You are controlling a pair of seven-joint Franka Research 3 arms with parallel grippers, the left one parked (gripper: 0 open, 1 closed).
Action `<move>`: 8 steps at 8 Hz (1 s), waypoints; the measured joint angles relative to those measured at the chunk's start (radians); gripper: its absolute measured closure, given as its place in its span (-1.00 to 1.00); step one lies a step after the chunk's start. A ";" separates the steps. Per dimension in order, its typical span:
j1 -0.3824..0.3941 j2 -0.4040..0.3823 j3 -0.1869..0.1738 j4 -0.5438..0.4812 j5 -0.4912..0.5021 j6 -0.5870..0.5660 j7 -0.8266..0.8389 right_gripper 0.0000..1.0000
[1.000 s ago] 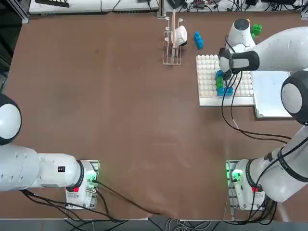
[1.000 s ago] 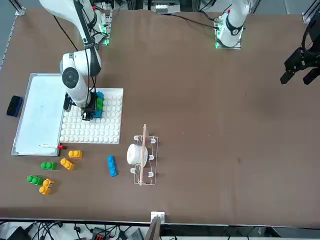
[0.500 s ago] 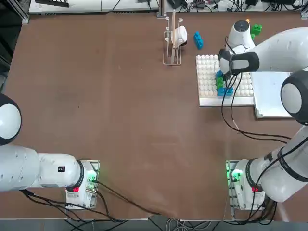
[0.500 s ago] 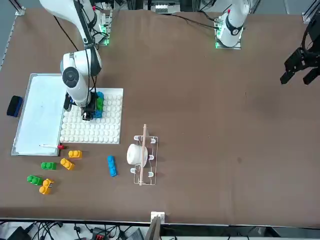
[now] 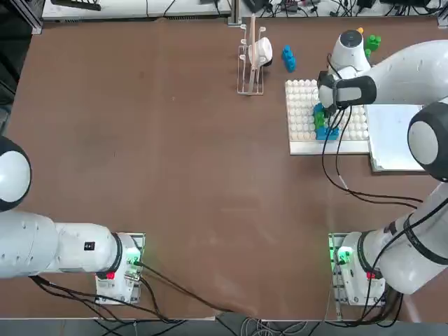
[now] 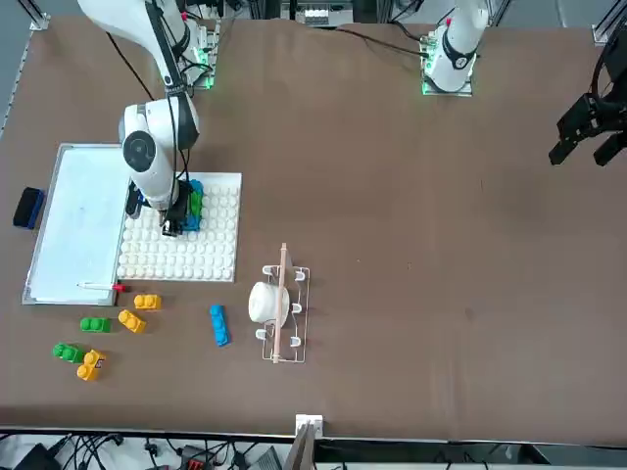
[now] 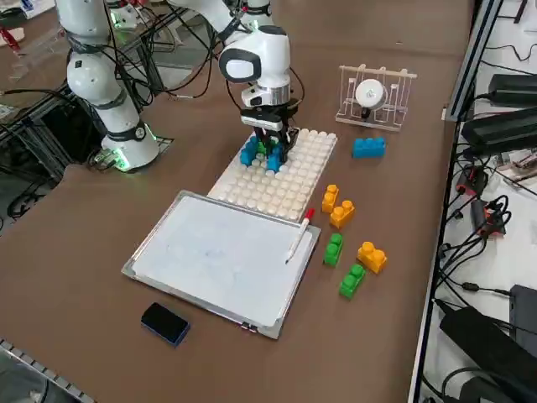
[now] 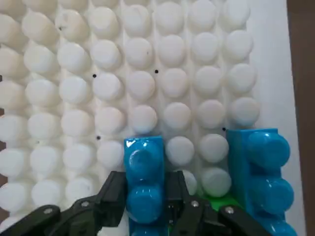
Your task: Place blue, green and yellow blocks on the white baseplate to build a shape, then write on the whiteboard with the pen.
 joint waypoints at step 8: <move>-0.023 -0.100 -0.001 0.207 -0.003 -0.367 -0.347 -1.00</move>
